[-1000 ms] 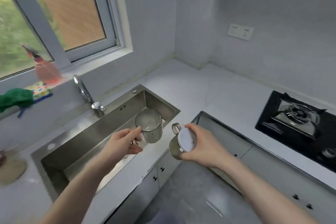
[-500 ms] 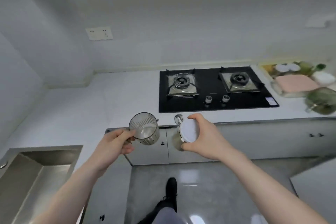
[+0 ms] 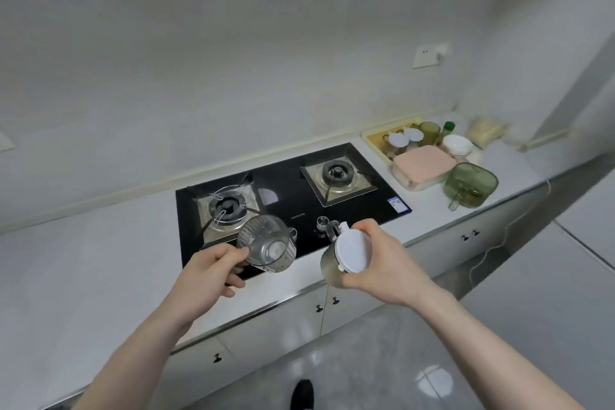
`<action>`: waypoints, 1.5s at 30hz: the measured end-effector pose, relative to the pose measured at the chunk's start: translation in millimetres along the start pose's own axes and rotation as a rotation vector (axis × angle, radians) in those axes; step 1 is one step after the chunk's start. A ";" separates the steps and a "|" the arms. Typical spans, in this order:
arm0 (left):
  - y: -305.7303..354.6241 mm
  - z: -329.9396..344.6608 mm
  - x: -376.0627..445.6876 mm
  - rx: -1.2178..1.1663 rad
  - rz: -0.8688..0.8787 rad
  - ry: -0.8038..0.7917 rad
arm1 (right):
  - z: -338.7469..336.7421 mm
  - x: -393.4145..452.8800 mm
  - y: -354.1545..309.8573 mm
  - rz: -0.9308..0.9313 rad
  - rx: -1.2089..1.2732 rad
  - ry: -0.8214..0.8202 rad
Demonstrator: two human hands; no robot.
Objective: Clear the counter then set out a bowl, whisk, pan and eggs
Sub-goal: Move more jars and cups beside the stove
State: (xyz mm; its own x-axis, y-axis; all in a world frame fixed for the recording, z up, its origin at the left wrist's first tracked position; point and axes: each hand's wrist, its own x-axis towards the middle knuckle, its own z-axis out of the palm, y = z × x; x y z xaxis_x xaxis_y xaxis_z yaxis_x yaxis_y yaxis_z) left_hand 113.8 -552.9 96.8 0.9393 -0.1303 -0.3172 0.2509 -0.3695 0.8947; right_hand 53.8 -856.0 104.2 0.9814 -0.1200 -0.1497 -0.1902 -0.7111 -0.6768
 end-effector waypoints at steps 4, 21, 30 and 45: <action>17.9 22.2 65.5 0.018 0.016 -0.049 | -25.9 36.2 17.9 0.061 -0.009 0.087; 147.1 221.9 236.7 -0.002 0.043 -0.278 | -167.3 87.0 150.7 0.283 0.008 0.326; 197.9 318.6 324.1 -0.155 -0.074 -0.086 | -273.2 165.2 230.8 0.163 -0.030 0.265; 236.7 402.9 509.5 -0.311 -0.255 -0.048 | -349.2 270.2 272.4 0.184 -0.028 0.224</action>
State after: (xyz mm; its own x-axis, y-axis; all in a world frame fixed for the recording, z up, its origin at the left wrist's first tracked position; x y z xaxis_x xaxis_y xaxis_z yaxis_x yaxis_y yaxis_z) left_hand 557.5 -1077.5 20.3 0.8280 -0.1158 -0.5486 0.5397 -0.1007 0.8358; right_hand 276.0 -1324.1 131.1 0.9123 -0.3964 -0.1030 -0.3675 -0.6815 -0.6328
